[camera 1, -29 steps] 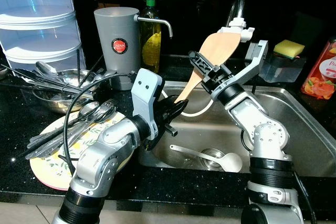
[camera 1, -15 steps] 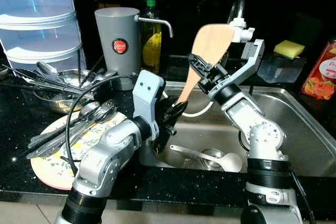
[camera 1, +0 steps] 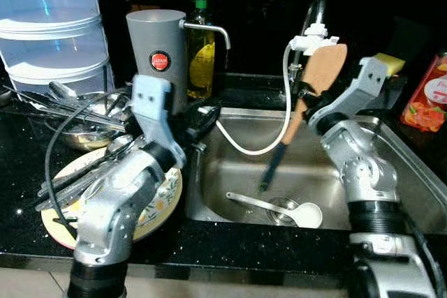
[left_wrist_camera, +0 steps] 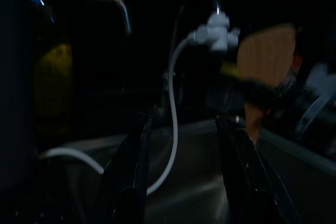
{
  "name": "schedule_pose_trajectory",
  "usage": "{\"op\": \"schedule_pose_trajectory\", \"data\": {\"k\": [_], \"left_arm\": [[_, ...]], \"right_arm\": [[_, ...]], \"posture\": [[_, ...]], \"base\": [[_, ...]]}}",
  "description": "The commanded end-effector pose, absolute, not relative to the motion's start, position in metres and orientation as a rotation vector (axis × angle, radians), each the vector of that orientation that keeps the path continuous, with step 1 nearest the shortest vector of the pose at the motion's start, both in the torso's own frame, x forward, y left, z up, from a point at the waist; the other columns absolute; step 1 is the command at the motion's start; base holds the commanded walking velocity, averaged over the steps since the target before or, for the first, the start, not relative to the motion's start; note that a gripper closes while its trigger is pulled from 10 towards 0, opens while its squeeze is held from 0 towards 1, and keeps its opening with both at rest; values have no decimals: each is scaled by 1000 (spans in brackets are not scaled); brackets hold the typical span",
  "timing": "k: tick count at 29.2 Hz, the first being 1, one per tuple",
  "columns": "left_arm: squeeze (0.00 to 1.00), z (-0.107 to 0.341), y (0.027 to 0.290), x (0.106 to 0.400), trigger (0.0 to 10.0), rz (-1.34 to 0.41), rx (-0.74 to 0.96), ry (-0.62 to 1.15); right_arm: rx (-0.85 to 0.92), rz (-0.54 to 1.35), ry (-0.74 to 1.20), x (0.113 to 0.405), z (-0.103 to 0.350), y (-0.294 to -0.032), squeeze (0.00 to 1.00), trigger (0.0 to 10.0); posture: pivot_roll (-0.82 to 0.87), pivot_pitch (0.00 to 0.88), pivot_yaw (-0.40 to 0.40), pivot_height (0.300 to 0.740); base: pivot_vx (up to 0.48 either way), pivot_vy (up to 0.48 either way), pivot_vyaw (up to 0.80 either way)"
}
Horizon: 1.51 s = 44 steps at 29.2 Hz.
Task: Kitchen organization
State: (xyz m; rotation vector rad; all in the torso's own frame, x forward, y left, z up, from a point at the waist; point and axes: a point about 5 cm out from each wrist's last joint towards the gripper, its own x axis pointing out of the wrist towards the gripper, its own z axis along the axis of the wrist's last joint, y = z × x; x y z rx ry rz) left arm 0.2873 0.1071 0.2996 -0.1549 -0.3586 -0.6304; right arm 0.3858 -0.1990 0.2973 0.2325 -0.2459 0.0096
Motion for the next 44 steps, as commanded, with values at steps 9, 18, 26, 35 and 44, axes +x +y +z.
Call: {"op": "schedule_pose_trajectory", "data": {"k": [9,18,26,35,44], "left_arm": [[0,308,124,277,10000,-531,-117,-367],[0,316,155,276,10000,-359,-70,-362],[0,306,158,276,10000,-271,8,-287],[0,297,163,272,10000,-203,4,-253],[0,295,158,276,10000,-210,9,-226]], "right_arm": [[48,-61,160,404,213,-214,0,10000],[57,70,367,405,188,-212,0,10000],[-138,151,393,407,187,-208,0,10000],[264,29,212,410,194,-211,0,10000],[478,-27,495,395,144,-195,0,10000]], "posture": [[99,77,-68,740],[141,80,-96,740],[168,79,-124,740],[201,78,-148,740],[181,79,-122,740]], "base": [[0,0,0],[0,0,0],[0,0,0],[0,0,0],[0,0,0]]}}
